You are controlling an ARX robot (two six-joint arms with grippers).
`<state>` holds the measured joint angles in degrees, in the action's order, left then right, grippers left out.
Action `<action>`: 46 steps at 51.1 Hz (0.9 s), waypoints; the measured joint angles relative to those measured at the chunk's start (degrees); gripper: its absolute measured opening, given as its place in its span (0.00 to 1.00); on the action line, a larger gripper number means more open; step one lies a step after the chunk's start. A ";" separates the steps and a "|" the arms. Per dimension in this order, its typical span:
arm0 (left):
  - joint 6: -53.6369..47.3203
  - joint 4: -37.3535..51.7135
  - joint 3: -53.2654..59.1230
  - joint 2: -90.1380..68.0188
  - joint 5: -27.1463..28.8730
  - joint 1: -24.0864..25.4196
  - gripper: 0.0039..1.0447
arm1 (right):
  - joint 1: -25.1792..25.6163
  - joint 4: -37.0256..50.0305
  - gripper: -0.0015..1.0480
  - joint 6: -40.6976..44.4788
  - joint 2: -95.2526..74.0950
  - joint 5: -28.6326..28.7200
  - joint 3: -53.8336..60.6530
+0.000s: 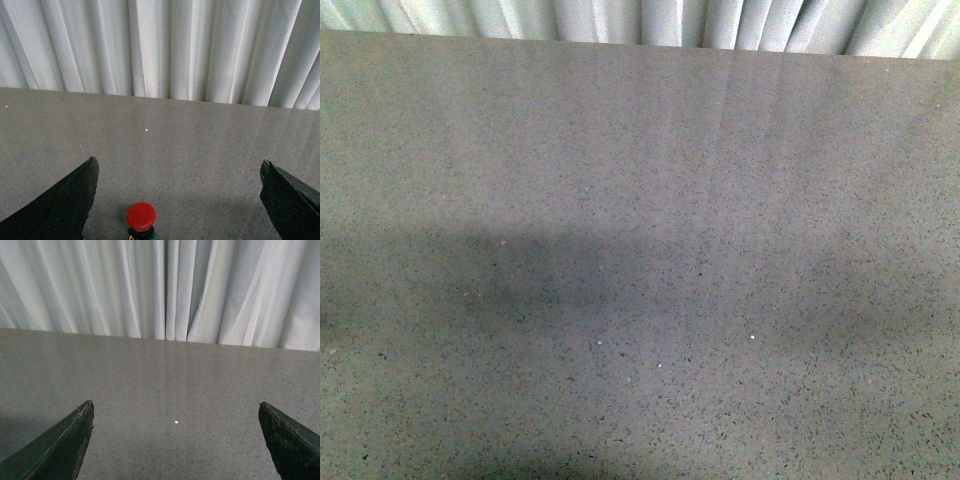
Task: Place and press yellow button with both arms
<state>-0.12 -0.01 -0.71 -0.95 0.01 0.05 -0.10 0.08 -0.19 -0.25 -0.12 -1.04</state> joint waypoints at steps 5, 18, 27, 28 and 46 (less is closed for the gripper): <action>0.00 0.00 0.00 0.00 0.02 0.00 0.91 | 0.00 0.00 0.91 0.00 0.00 0.00 0.00; 0.00 0.00 0.00 0.00 0.00 0.00 0.91 | 0.00 0.00 0.91 0.00 0.00 0.00 0.00; 1.14 -11.74 -7.10 -21.03 -8.46 6.23 0.91 | 0.00 0.00 0.91 0.00 -0.02 0.09 0.00; 0.83 -10.01 -7.13 -23.17 -8.72 6.93 0.91 | 0.00 0.00 0.91 0.00 -0.02 0.11 0.00; -6.49 30.60 -10.64 -69.81 -12.17 23.17 0.91 | 0.00 0.00 0.91 0.00 -0.02 0.13 0.00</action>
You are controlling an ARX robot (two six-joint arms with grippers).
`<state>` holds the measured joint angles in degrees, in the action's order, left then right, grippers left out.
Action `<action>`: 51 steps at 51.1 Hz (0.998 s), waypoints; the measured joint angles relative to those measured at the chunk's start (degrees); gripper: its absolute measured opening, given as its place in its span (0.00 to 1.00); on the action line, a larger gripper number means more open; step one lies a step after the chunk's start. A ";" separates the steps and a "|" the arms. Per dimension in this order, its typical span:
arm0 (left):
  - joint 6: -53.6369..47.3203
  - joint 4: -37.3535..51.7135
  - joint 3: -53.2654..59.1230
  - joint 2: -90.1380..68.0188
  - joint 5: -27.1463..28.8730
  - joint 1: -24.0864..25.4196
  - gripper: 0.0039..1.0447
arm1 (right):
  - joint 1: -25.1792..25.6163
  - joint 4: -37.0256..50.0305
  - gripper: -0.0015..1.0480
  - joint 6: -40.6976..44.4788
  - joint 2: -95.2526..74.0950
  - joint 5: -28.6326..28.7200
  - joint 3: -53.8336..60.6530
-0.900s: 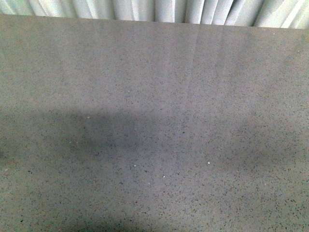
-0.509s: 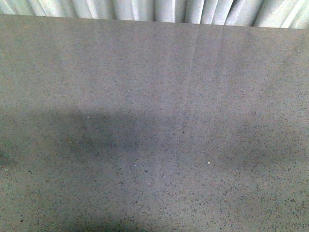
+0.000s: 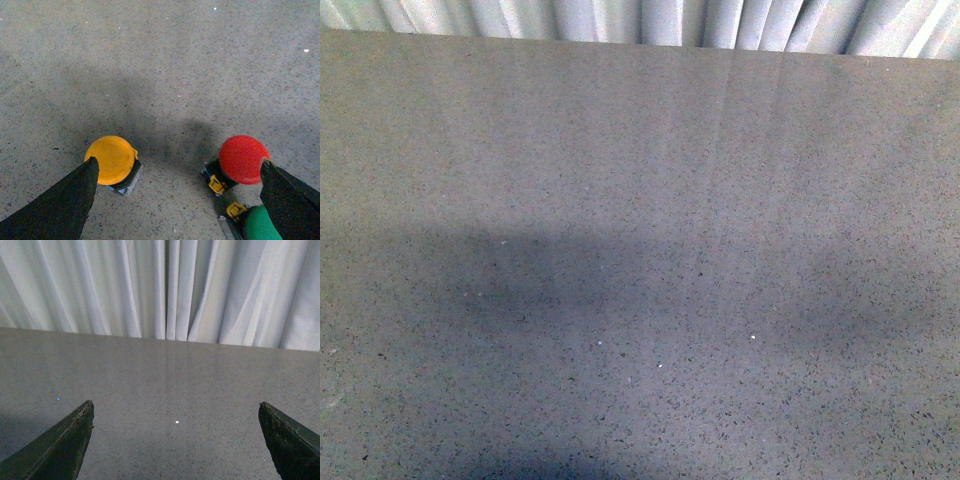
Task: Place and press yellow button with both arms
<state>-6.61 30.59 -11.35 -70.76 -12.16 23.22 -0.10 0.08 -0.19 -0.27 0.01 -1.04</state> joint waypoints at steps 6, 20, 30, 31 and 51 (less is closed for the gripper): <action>0.74 7.23 -1.79 -9.86 0.59 1.27 0.91 | 0.00 0.00 0.91 -0.02 0.00 -0.02 0.00; 1.03 12.81 -2.21 -18.67 0.70 3.54 0.91 | 0.00 0.00 0.91 0.00 0.00 -0.02 0.00; 1.05 15.04 -3.28 -22.58 0.31 5.46 0.91 | 0.00 0.00 0.91 0.00 0.00 -0.02 0.00; 1.05 15.26 -3.43 -22.93 0.31 5.57 0.91 | 0.00 0.00 0.91 0.00 0.00 -0.02 0.00; 1.60 18.60 -5.97 -29.70 0.44 6.32 0.91 | 0.00 0.00 0.91 0.00 0.00 -0.02 0.00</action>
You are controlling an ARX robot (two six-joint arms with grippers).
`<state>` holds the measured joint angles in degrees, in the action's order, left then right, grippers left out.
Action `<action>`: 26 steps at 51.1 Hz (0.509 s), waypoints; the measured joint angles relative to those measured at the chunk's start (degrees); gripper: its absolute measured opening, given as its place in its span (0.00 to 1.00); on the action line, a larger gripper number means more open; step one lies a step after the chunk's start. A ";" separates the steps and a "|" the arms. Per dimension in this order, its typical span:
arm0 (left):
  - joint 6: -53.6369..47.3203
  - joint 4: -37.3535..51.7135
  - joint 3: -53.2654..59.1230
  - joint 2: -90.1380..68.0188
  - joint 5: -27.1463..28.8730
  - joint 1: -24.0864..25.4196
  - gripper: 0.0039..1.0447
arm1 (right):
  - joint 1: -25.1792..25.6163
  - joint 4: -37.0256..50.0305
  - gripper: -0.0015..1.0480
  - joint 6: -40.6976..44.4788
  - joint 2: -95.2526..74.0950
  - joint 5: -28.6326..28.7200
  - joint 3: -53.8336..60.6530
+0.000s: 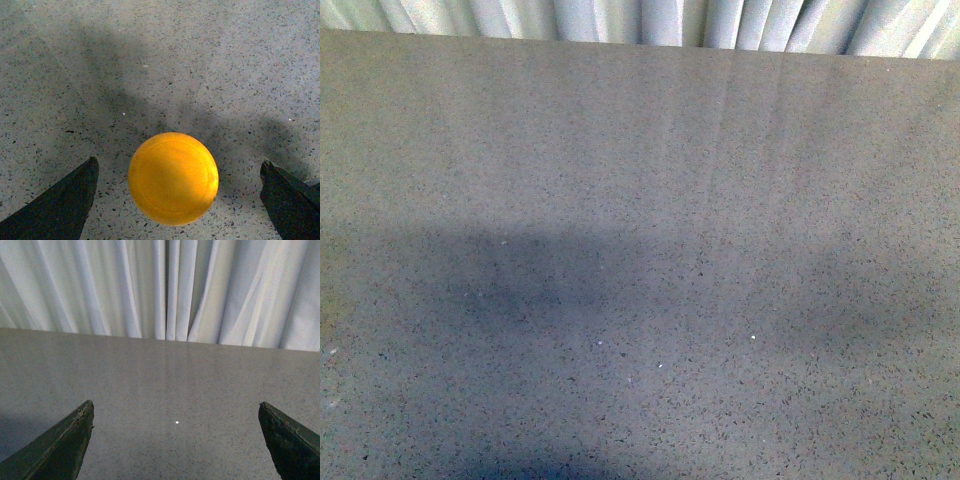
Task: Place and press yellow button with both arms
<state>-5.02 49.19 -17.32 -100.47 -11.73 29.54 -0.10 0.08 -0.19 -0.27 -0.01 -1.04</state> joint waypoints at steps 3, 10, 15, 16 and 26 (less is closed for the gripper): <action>0.00 0.28 -0.07 -0.44 0.11 -0.02 0.91 | 0.00 0.00 0.91 0.00 0.00 0.00 0.00; 0.00 0.55 -0.11 -0.61 0.20 -0.04 0.83 | 0.00 0.00 0.91 0.00 0.00 0.00 0.00; 0.07 0.74 -0.11 -0.61 0.35 -0.15 0.71 | 0.00 0.00 0.91 0.00 0.00 0.00 0.00; 0.07 0.76 -0.11 -0.63 0.37 -0.17 0.67 | 0.00 0.00 0.91 0.00 0.00 0.00 0.00; 0.15 1.16 -0.11 -0.92 0.79 -0.50 0.36 | 0.00 0.00 0.91 0.00 0.00 0.00 0.00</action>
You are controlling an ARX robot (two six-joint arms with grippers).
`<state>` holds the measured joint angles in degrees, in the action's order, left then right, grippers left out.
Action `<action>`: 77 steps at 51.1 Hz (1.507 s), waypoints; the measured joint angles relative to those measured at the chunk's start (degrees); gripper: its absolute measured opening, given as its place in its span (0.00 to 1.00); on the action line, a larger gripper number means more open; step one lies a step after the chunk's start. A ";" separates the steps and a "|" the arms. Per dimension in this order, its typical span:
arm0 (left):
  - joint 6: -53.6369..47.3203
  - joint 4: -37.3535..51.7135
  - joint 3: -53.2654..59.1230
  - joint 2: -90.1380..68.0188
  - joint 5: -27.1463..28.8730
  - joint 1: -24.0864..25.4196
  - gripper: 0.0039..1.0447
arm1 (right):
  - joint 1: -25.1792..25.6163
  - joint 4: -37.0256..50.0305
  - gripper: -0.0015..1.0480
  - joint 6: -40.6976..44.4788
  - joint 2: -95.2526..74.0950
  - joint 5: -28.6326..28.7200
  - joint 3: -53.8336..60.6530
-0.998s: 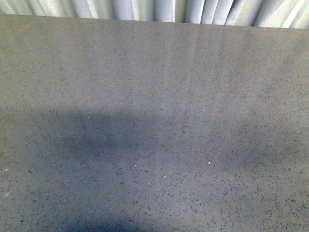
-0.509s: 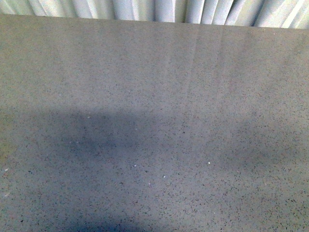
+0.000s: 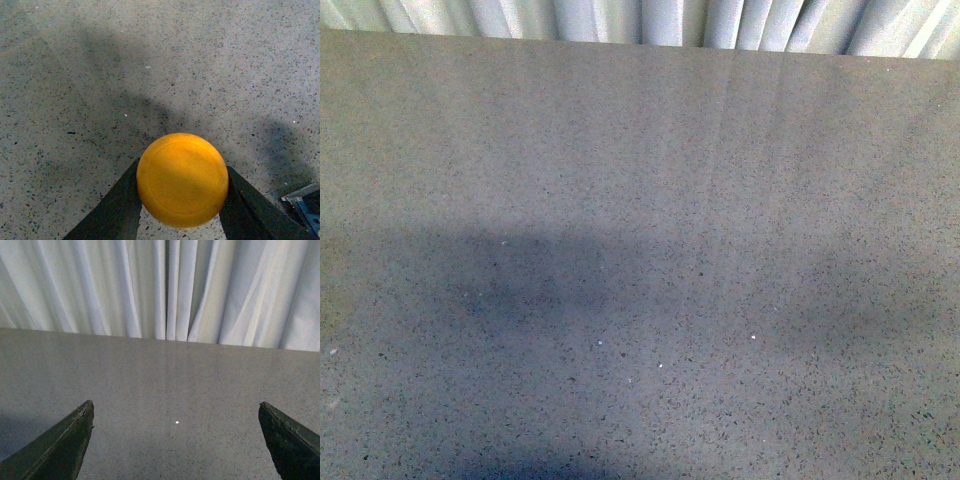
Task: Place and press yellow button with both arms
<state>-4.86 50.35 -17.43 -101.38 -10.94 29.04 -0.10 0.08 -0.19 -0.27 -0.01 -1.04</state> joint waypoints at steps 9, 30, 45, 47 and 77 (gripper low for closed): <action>0.02 0.22 0.00 0.00 -0.02 -0.28 0.31 | 0.00 0.00 0.91 0.00 0.00 0.00 0.00; -0.96 -5.40 0.55 8.17 -1.57 1.05 0.31 | 0.00 0.00 0.91 -0.02 0.00 0.00 0.00; 2.21 -14.36 -5.66 22.58 5.01 -14.78 0.31 | 0.00 0.00 0.91 0.00 0.00 0.00 0.00; 3.34 -14.01 -6.36 22.27 6.97 -19.34 0.31 | 0.00 0.00 0.91 0.00 0.00 0.00 0.00; 13.64 -4.07 -18.78 -11.28 21.75 -62.03 0.31 | 0.00 0.00 0.91 0.00 0.00 0.00 0.00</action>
<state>8.78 46.28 -36.21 -112.66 10.81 -32.99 -0.10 0.08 -0.19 -0.27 -0.01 -1.04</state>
